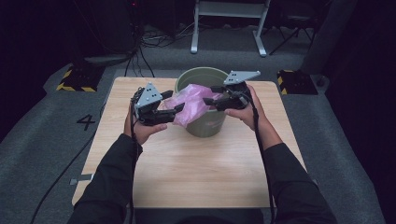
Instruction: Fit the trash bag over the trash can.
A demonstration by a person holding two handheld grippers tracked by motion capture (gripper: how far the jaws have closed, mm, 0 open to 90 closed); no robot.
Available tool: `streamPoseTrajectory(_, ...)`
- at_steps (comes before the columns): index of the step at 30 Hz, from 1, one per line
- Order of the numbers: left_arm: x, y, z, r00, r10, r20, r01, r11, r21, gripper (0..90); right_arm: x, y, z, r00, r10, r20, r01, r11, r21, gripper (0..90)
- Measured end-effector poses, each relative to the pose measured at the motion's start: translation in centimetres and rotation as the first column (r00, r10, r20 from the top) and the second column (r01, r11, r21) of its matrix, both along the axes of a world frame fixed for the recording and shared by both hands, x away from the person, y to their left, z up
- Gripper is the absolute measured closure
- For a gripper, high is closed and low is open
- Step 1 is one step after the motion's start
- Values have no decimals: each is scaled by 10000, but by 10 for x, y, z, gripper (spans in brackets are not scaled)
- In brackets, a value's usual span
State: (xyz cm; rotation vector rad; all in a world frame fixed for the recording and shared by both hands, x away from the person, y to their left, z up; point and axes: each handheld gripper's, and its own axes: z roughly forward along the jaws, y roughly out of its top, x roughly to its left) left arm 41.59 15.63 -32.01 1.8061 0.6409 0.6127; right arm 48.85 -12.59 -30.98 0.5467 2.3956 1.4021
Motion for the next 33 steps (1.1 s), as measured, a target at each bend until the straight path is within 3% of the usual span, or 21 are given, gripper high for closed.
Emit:
streamPoseTrajectory(3, -2, 1, 1, 9999, -85, 136, 87, 9998, -157, 354, 0, 10, -3, 9985, 373, -389, -378, 9992, -128, 380)
streamPoseTrajectory(5, -3, 2, 2, 9998, -135, 150, 138, 9997, -202, 333, 1, 16, -6, 9980, 381, -509, -406, 9979, -507, 502)
streamPoseTrajectory(6, -3, 2, 2, 9998, -135, 150, 138, 9997, -202, 321, 1, 16, -6, 9980, 381, -509, -406, 9979, -507, 502)
streamPoseTrajectory(7, -5, 3, 3, 9998, -79, 190, 83, 9998, -181, 312, 2, 19, -9, 9976, 344, -602, -380, 9974, -609, 618)
streamPoseTrajectory(8, -5, 3, 3, 9998, -79, 190, 83, 9998, -181, 299, 2, 19, -9, 9976, 344, -602, -380, 9974, -609, 618)
streamPoseTrajectory(10, -6, 5, 4, 9996, 6, 285, -1, 9998, -195, 287, 3, 20, -9, 9987, 238, -441, -273, 9962, -822, 779)
streamPoseTrajectory(14, -9, 13, 5, 9993, 191, 314, -184, 9996, -221, 285, 6, 17, -9, 9996, -82, -287, 58, 9966, -824, 900)
streamPoseTrajectory(24, -10, 31, 0, 9987, 497, 135, -490, 9977, -457, 285, 15, -9, -8, 9947, -979, -299, 963, 9941, -507, 900)
streamPoseTrajectory(27, -12, 36, 1, 9987, 462, 193, -445, 9958, -799, 288, 7, -10, -1, 9971, -757, 81, 758, 9971, -112, 770)
streamPoseTrajectory(28, -13, 37, 3, 9984, 509, 247, -486, 9953, -836, 288, -2, -5, 5, 9997, -169, 201, 166, 9997, 184, 697)
streamPoseTrajectory(30, -17, 40, 6, 9970, 612, 465, -579, 9960, -681, 288, -12, 4, 9, 9984, 106, 560, -103, 9999, -46, 629)
streamPoseTrajectory(33, -21, 48, 7, 9953, 841, 482, -816, 9953, -523, 289, -23, 16, 12, 9972, 447, 605, -448, 9990, -2, 566)
